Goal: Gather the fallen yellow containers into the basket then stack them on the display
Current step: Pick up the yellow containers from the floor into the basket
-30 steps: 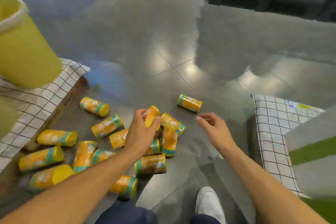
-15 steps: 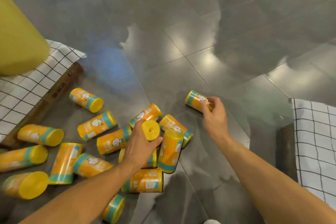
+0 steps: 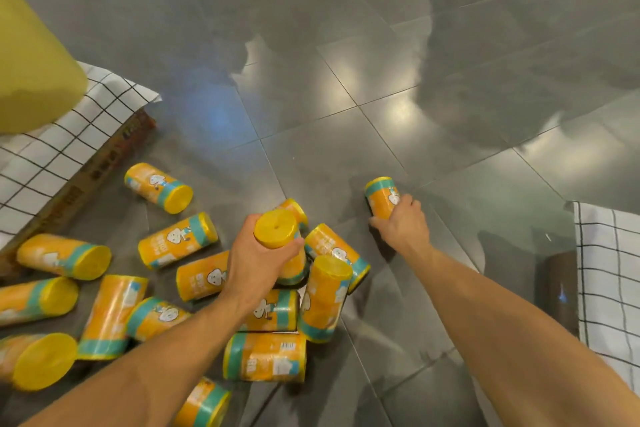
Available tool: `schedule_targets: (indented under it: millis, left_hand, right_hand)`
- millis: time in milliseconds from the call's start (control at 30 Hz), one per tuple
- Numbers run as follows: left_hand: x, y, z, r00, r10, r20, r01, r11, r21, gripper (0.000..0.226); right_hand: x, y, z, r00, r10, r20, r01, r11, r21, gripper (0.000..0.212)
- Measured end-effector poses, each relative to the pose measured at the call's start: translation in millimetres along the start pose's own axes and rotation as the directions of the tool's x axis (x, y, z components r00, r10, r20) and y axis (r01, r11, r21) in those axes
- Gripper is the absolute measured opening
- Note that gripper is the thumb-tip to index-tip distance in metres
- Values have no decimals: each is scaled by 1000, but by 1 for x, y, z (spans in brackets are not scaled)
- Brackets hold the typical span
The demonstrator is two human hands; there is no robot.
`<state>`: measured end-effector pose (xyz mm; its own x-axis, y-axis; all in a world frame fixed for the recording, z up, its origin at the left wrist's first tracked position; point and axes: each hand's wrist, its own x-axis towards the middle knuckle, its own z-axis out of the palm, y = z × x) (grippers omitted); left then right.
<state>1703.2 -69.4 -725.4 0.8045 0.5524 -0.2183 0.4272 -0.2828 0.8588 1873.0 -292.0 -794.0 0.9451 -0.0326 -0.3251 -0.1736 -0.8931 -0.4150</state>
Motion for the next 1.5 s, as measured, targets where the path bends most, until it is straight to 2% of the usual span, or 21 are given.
schedule_targets:
  millis: [100,200,300,467,600,767,867,967,1067,1167,1267,1367,1433,1500]
  left_hand:
    - [4,12,-2,999,-39,10,40,993,-113,40]
    - [0,27,-7,995,-86,51,96,969,-226,34]
    - [-9,49,-18,987,-129,91,153,931,-333,33]
    - [-36,92,-60,982,-140,125,180,888,-423,47]
    - [-66,123,-118,988,-88,127,138,876,-462,23]
    - [-105,166,-229,999,-53,6,49,867,-497,18]
    - [-138,174,-313,998,-45,-48,10,827,-563,21]
    - [-176,162,-395,983,-72,-167,-40,810,-585,23]
    - [-213,138,-464,941,-155,-301,-60,798,-599,20]
    - [-253,104,-518,896,-255,-364,-35,777,-629,16]
    - [-297,73,-551,872,-316,-375,9,775,-632,12]
    - [-345,32,-574,815,-370,-445,48,809,-586,14]
    - [-379,-4,-589,749,-406,-524,118,860,-497,17]
    - [-407,-40,-601,680,-427,-595,257,900,-353,17]
  right_hand:
    - [-14,-9,-5,1000,4,31,-12,968,252,66]
    - [-49,-25,-26,997,-17,74,-23,861,508,61]
    - [-93,-39,-48,996,-52,73,-4,788,616,57]
    - [-166,-72,-92,997,-76,6,48,696,716,43]
    - [-226,-116,-131,989,-144,-20,116,697,708,57]
    - [-300,-206,-182,942,-331,-65,284,674,682,40]
    - [-351,-271,-197,882,-468,-50,385,658,647,51]
    - [-407,-330,-193,794,-608,10,476,632,612,64]
    - [-469,-373,-169,698,-711,83,528,590,611,49]
    - [-529,-400,-133,607,-773,186,515,561,648,37]
    - [-582,-413,-95,542,-793,278,466,559,685,36]
    - [-633,-411,-55,469,-802,369,418,570,707,33]
    - [-672,-402,-28,380,-812,443,451,581,678,30]
    - [-702,-386,-4,273,-807,523,479,586,654,33]
